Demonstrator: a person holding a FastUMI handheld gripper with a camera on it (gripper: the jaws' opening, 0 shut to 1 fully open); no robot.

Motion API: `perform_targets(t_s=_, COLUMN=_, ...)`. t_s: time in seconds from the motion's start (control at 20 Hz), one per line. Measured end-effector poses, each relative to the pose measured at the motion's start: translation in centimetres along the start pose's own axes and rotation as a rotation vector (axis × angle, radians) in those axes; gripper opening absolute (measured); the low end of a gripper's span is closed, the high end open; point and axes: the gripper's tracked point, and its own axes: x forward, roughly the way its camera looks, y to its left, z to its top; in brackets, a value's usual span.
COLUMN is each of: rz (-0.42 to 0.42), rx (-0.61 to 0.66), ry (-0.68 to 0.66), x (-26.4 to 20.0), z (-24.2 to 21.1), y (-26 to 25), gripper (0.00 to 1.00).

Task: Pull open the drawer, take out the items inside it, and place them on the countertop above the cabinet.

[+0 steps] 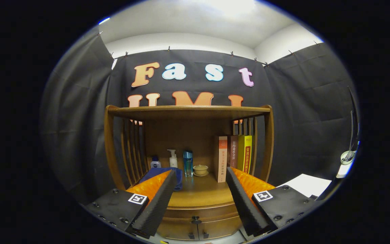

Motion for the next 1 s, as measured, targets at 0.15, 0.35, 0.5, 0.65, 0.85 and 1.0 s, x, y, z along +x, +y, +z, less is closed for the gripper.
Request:
perform_targets(t_s=0.15, rz=0.006, rx=-0.008, ry=0.002, x=0.6, z=-1.2, y=0.2, gripper=0.98)
perform_targets(t_s=0.35, rz=-0.005, rx=-0.002, ry=0.010, x=1.4, z=-3.8, y=-0.4, gripper=0.98)
perform_targets(t_s=0.5, rz=-0.007, rx=0.006, ry=0.027, x=2.0, z=-7.2, y=-0.4, gripper=0.98)
perform_targets(t_s=0.65, rz=0.000, rx=-0.022, ry=0.045, x=2.3, z=-11.3, y=0.3, gripper=0.98)
perform_targets(t_s=0.85, rz=0.013, rx=-0.051, ry=0.066, x=2.2, z=-17.3, y=1.0, gripper=0.99)
perform_targets(t_s=1.0, rz=0.007, rx=-0.045, ry=0.090, x=2.9, z=-21.5, y=1.5, gripper=0.99)
